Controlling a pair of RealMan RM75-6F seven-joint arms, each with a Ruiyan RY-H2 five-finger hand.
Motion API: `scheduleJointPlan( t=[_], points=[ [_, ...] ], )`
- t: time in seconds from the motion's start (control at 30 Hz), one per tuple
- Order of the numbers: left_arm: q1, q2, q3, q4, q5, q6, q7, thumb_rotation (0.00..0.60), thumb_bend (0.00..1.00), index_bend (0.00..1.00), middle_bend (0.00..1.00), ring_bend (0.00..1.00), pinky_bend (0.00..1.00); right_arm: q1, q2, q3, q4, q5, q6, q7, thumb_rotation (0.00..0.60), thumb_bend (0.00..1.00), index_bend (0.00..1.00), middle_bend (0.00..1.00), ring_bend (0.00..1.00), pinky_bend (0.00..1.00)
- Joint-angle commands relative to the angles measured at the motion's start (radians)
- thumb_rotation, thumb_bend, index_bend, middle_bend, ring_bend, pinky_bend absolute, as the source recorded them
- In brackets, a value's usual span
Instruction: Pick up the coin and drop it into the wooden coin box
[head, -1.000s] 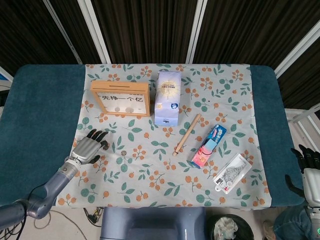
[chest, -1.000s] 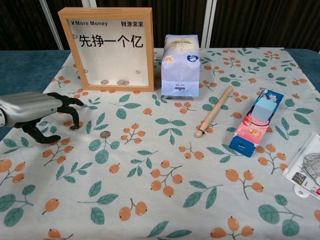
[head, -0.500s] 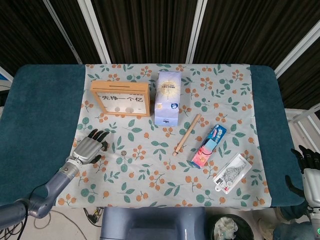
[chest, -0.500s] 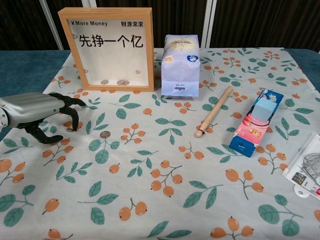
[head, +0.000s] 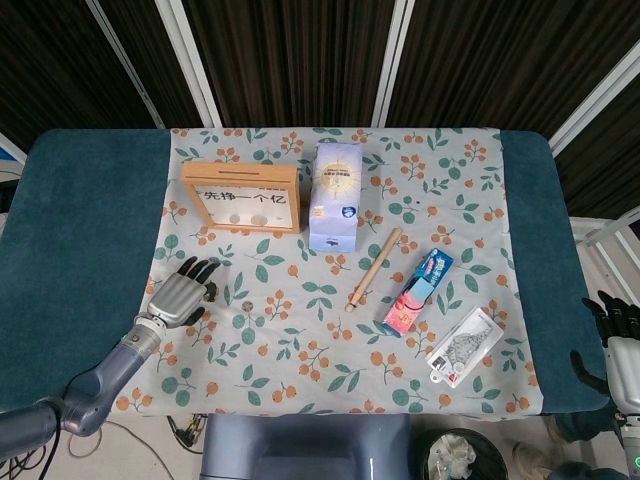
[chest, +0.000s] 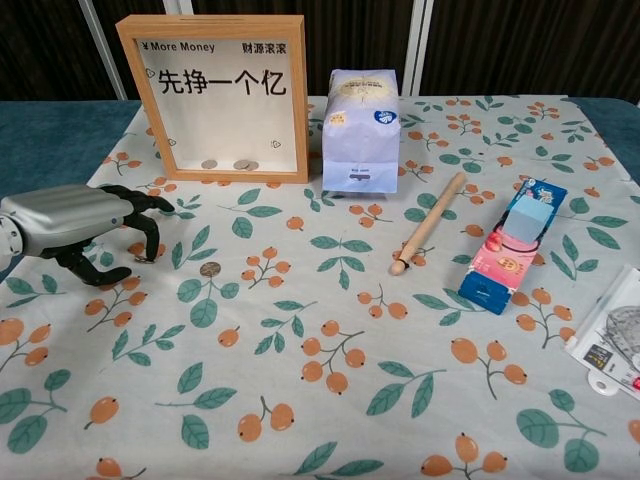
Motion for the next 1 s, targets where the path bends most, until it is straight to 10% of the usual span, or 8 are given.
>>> scheduleJointPlan(
  t=[0.03, 1.0],
  points=[
    [0.001, -0.003, -0.001, 0.002, 0.001, 0.004, -0.006, 0.600, 0.42, 0.59, 0.07, 0.00, 0.00, 0.000, 0.000, 0.000, -0.001, 0.001, -0.001, 0.000, 0.600, 0.44, 0.15, 0.07, 0.01, 0.00],
    [0.009, -0.033, 0.001, 0.054, 0.023, 0.052, -0.006, 0.600, 0.45, 0.71, 0.16, 0.00, 0.00, 0.003, 0.008, -0.003, -0.015, 0.021, -0.021, -0.008, 0.600, 0.44, 0.15, 0.07, 0.01, 0.00]
  ],
)
